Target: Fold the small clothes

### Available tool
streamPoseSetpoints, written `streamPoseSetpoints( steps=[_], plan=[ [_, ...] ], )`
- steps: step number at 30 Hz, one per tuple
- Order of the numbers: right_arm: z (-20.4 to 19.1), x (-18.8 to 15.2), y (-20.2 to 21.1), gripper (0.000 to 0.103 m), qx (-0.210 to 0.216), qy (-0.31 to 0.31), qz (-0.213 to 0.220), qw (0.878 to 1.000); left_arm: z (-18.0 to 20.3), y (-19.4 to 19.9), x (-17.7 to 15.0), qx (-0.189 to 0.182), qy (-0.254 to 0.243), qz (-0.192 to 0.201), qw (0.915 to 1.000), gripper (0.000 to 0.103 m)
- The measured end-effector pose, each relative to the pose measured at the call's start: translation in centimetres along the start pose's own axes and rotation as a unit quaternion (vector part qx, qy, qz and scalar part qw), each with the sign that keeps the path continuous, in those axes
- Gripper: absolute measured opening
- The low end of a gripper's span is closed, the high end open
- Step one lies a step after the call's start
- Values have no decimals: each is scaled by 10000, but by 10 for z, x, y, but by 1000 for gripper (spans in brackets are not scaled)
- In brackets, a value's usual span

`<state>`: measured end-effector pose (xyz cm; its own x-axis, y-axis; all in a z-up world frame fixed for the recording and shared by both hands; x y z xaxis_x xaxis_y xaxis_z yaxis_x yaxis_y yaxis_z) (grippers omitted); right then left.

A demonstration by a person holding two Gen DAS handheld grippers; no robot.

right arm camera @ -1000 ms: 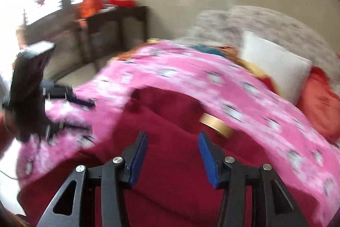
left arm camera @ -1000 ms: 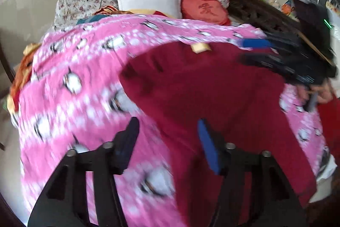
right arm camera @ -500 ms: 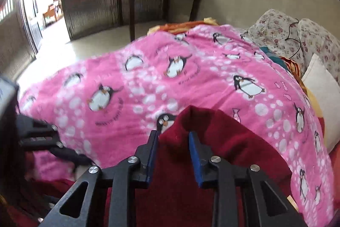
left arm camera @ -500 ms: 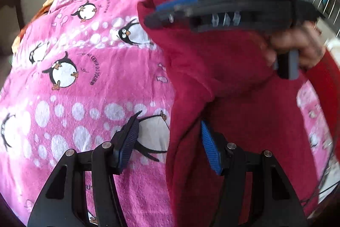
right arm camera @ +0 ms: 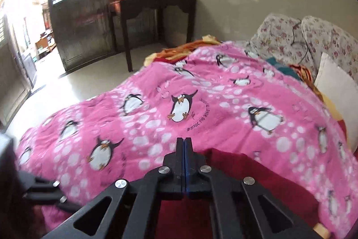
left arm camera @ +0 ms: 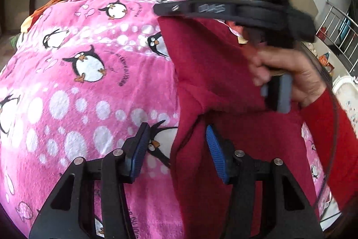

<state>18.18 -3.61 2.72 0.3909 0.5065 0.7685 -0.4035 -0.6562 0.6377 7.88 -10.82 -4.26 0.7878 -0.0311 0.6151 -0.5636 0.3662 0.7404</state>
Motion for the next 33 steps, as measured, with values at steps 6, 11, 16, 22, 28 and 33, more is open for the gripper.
streamPoseSetpoints(
  steps=[6, 11, 16, 22, 28, 33],
  plan=[
    [-6, -6, 23, 16, 59, -447, 225, 9987, -5, 14, 4, -31, 3, 205, 9998, 52],
    [19, -61, 121, 47, -486, -922, 350, 9939, 11, 47, 24, -120, -190, 628, 9978, 52],
    [80, -158, 224, 47, -1696, -1881, 160, 9673, 38, 52, 40, -133, -388, 636, 9971, 56],
    [121, -279, 332, 47, -2547, -3135, 500, 9134, 60, 9, 37, 106, -606, 238, 9978, 56],
    [158, -419, 412, 48, -2994, -4773, 824, 8220, 30, -32, 16, 764, -572, -278, 9950, 56],
    [194, -480, 443, 48, -2645, -5860, 1655, 7478, 36, -14, 27, 639, -410, -3, 9971, 56]
  ],
)
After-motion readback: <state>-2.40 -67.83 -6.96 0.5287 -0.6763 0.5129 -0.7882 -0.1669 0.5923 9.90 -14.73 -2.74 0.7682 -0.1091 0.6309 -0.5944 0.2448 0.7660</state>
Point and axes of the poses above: each gripper's, at about its wrist camera, not at the fingertips, and y roughly against the way its jaws point, z to its right, x to its top, the point moved 10 cm from there along -y, roughly the way its jaws point, and after that the axes turned 9 degrees about x, right-handed, at the moved point
